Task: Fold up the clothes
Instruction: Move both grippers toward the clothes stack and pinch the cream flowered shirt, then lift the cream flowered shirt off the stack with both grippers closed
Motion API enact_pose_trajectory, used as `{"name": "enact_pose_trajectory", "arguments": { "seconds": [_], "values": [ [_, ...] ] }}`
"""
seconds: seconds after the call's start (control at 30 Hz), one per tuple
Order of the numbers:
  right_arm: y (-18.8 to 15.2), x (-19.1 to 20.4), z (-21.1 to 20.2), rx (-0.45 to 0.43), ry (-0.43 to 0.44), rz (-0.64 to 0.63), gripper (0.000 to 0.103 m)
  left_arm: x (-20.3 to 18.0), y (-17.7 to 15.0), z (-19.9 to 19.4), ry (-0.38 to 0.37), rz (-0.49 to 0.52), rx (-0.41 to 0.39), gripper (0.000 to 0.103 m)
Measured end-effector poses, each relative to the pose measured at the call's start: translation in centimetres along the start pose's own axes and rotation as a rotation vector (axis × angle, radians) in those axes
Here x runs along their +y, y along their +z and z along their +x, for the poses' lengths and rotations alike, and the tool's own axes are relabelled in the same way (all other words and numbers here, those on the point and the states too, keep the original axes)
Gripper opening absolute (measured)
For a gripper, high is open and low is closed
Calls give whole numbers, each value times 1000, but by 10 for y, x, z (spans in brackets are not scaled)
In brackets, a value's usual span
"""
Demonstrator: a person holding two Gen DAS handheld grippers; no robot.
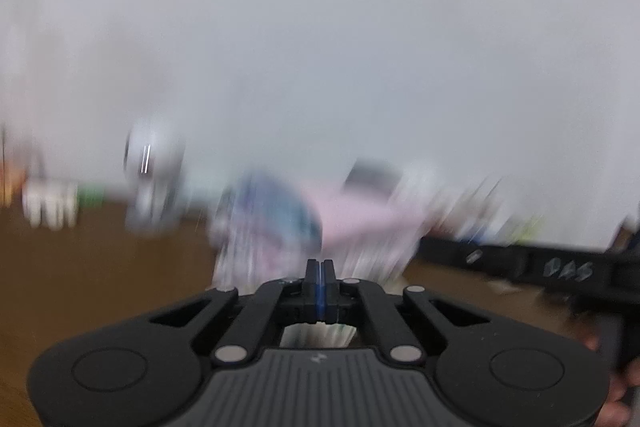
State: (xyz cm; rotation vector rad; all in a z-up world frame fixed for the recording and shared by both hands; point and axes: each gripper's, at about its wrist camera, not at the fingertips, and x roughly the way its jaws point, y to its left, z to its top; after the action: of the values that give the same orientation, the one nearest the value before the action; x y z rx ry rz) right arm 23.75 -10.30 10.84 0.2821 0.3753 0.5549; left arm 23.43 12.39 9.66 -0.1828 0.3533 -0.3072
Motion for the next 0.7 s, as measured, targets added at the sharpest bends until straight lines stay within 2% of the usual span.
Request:
{"name": "enact_pose_trajectory", "arguments": {
  "seconds": [0.03,0.1,0.13,0.17,0.2,0.23,0.27,0.3,0.33,0.4,0.5,0.53,0.6,0.67,0.7],
  "values": [
    [5,9,-16,-22,16,-15,0,-8,11,-23,-9,0,-49,0],
    [10,22,-44,-53,15,-47,0,-24,19,-52,7,63,-63,1],
    [6,23,-51,-48,-33,-68,1,-28,13,-55,40,98,-35,7],
    [-1,21,-54,-22,-76,-91,9,-32,8,-57,76,133,-6,9],
    [-11,15,-53,24,-113,-116,17,-33,-5,-55,118,163,40,18],
    [-22,6,-49,69,-144,-135,54,-32,-19,-52,145,177,83,31],
    [-33,-5,-42,113,-169,-149,75,-29,-33,-46,156,178,131,37],
    [-45,-17,-34,156,-193,-164,76,-25,-46,-39,159,179,168,46],
    [-56,-29,-27,200,-217,-178,75,-21,-59,-33,161,179,203,50],
    [-69,-48,-7,260,-217,-157,75,-16,-81,-8,185,188,279,55],
    [-78,-64,26,301,-189,-150,75,-1,-93,31,225,183,322,60],
    [-78,-65,36,297,-191,-167,75,5,-93,43,220,176,328,65],
    [-76,-70,57,282,-217,-189,75,9,-87,63,203,174,312,66],
    [-69,-85,83,282,-239,-152,78,13,-80,84,187,173,295,67],
    [-66,-94,94,286,-229,-120,82,16,-77,94,179,172,286,71]
  ]
}}
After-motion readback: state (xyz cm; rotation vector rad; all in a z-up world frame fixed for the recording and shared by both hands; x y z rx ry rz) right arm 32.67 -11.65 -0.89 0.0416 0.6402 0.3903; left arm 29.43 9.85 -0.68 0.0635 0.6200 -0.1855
